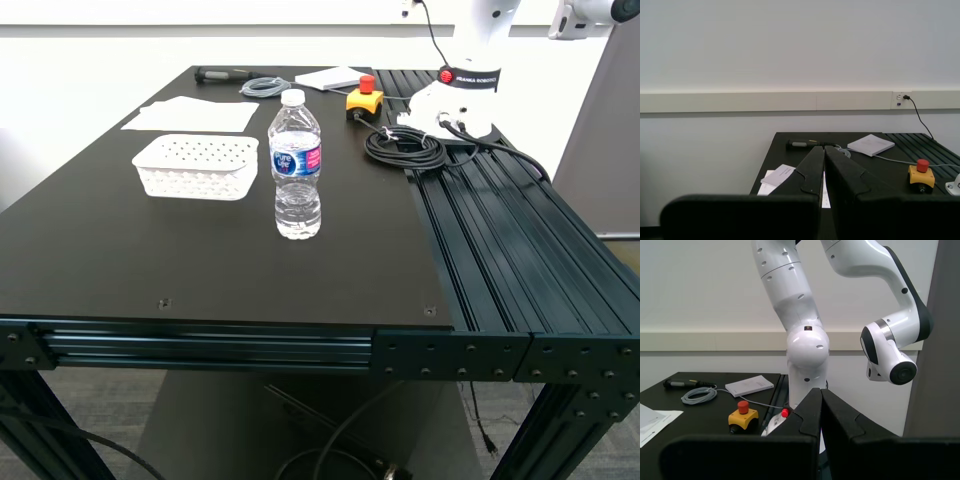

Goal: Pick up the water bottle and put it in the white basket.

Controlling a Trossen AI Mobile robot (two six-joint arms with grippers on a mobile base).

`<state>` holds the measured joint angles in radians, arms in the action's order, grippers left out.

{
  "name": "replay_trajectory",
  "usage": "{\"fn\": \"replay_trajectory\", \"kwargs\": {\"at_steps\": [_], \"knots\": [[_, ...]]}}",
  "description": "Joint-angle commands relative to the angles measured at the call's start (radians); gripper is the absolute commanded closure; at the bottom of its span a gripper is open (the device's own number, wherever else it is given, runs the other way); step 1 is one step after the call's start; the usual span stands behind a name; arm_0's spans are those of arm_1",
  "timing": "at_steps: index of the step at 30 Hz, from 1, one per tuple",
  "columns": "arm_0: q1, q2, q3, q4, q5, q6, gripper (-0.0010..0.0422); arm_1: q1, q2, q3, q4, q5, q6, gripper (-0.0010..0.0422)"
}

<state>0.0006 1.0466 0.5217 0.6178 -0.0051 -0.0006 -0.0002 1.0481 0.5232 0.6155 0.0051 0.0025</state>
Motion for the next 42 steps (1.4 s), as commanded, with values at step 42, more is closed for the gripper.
{"fn": "replay_trajectory", "kwargs": {"at_steps": [42], "knots": [[0.000,0.000,0.002,0.002,0.000,0.000,0.0412,-0.048,0.473,0.073,-0.097,0.953,0.270,0.0413]]}}
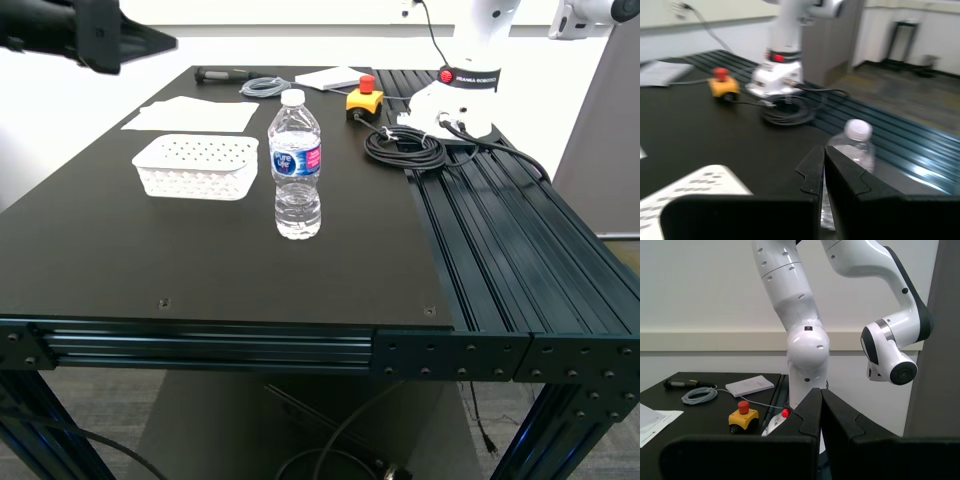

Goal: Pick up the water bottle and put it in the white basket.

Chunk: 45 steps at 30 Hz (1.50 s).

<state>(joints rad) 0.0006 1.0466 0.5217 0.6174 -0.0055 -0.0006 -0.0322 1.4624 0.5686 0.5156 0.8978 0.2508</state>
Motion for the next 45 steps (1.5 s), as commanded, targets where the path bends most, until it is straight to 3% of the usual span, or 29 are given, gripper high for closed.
{"fn": "replay_trajectory", "kwargs": {"at_steps": [1,5,18,21,30,34,41,45], "knots": [[0.000,0.000,0.002,0.003,0.000,0.000,0.0412,-0.024,0.089,0.044,0.003,0.089,0.032,0.0413],[0.000,0.000,0.002,0.003,0.000,0.000,0.0412,-0.058,0.199,0.117,0.003,0.164,0.090,0.0413],[0.000,0.000,0.002,0.002,0.000,0.000,0.0412,-0.085,0.462,0.335,0.000,0.166,0.177,0.0412],[0.000,0.000,0.002,0.002,0.000,0.000,0.0412,-0.107,0.517,0.377,-0.048,0.203,0.165,0.0412],[0.000,0.000,0.002,0.003,0.000,0.000,0.0412,-0.134,0.514,0.396,-0.069,0.214,0.164,0.0411],[0.000,0.000,0.002,0.002,0.000,0.000,0.0412,-0.134,0.514,0.396,-0.074,0.210,0.159,0.0382],[0.000,0.000,0.002,0.002,0.000,0.000,0.0412,-0.135,0.514,0.396,-0.092,0.211,0.130,0.0277],[0.000,0.000,0.002,0.002,0.000,0.000,0.0412,-0.152,0.514,0.396,-0.107,0.210,0.134,0.0264]]}}
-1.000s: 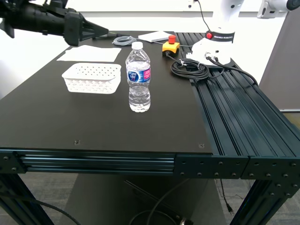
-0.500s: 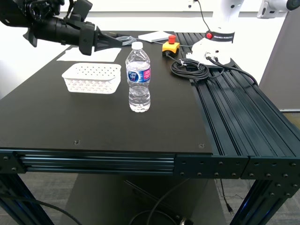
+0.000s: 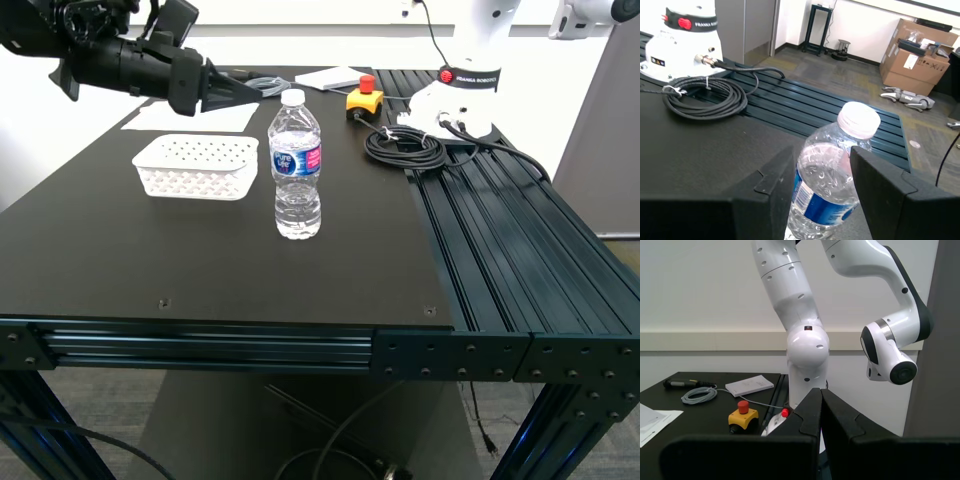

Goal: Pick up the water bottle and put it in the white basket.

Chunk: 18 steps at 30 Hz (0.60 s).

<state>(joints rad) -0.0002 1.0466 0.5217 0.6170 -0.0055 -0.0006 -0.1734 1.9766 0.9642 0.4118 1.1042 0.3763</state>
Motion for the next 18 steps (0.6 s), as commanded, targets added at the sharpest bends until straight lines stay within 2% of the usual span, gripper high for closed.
{"fn": "replay_trajectory", "kwargs": {"at_steps": [1,8,13,18], "knots": [[0.001,0.000,0.002,0.003,0.000,0.000,0.0412,-0.018,0.000,0.001,-0.003,0.004,0.008,0.0264],[0.001,0.000,0.002,0.003,0.000,0.000,0.0412,-0.094,0.000,0.000,-0.052,-0.042,0.006,0.0264],[0.001,0.000,0.002,0.003,0.000,0.000,0.0412,-0.098,0.000,0.000,-0.074,-0.052,0.011,0.0264],[0.001,0.000,0.002,0.003,0.000,0.000,0.0412,-0.113,0.000,0.001,-0.072,-0.098,0.073,0.0264]]}}
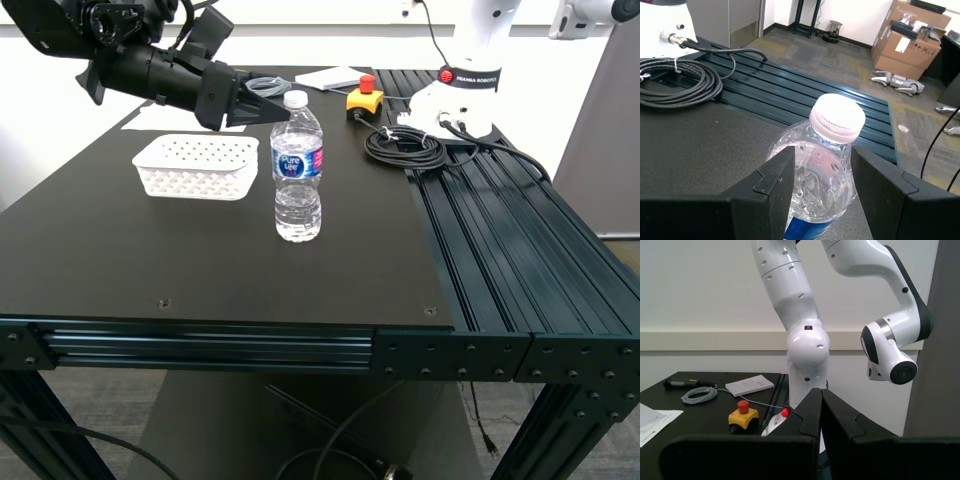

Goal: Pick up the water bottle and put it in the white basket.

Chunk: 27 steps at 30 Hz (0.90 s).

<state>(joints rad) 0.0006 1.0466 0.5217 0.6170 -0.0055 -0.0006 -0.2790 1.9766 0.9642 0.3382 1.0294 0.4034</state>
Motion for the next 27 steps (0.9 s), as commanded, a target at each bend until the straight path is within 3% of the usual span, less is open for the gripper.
{"fn": "replay_trajectory", "kwargs": {"at_steps": [1,3,6,15,27], "knots": [[0.000,0.000,0.002,0.003,0.000,0.000,0.0412,-0.017,0.000,0.001,0.003,-0.059,0.071,0.0264],[0.000,0.000,0.002,0.003,0.000,0.000,0.0412,-0.038,0.001,0.001,0.004,-0.130,0.114,0.0264],[0.000,0.000,0.002,0.003,0.000,0.000,0.0412,-0.061,0.002,0.001,0.005,-0.138,0.138,0.0264],[0.000,0.000,0.002,0.003,0.000,0.000,0.0412,-0.088,0.002,0.001,0.031,-0.315,0.214,0.0264],[0.000,0.000,0.002,0.003,0.000,0.000,0.0412,-0.093,0.001,0.037,0.055,-0.364,0.161,0.0254]]}}
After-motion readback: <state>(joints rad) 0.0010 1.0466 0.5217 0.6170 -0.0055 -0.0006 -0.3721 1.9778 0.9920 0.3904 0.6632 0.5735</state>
